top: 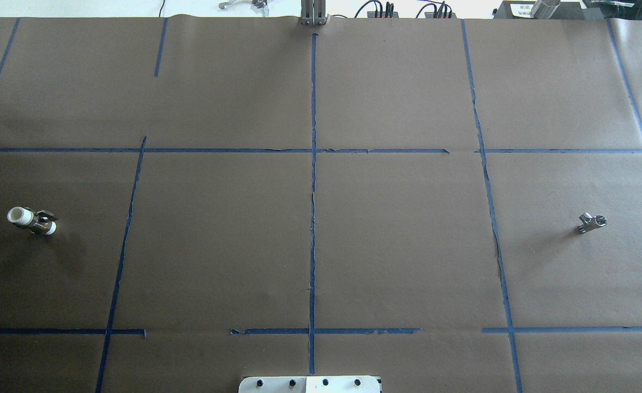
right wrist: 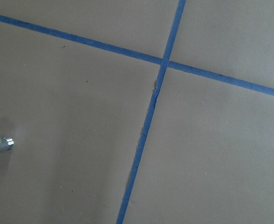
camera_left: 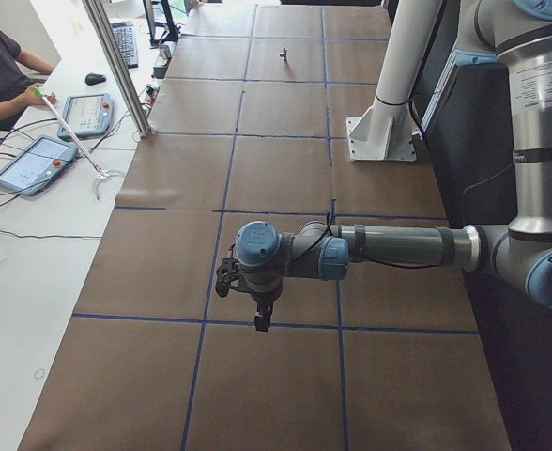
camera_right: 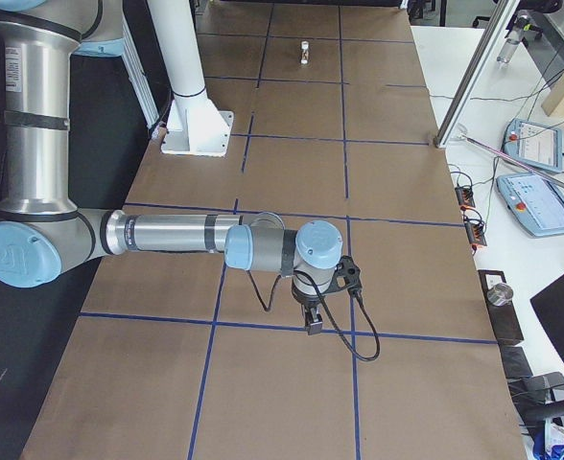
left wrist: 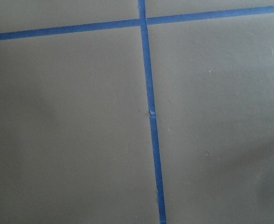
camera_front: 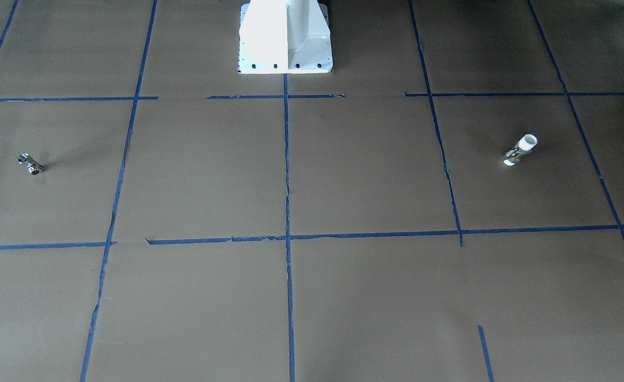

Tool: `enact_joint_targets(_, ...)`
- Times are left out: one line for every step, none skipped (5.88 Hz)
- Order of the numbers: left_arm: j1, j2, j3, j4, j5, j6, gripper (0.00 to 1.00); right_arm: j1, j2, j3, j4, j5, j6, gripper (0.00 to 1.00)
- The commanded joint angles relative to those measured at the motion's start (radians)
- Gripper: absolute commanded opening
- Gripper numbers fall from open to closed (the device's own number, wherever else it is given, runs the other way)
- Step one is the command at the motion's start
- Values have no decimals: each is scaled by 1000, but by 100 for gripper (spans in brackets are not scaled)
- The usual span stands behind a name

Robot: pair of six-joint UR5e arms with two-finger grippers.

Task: Assemble PPR valve and pipe with both arms

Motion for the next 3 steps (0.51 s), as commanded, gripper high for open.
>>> enact_joint_targets(7, 28, -21, -10, 8, 38, 100, 5, -3, 2, -13, 0, -24, 100)
enact_joint_targets(7, 32, -16, -13, 13, 38, 100, 5, -5, 8, -13, -9, -24, 100)
enact_joint_targets(5, 36, -21, -16, 10, 38, 100, 5, -9, 13, -13, -8, -24, 100)
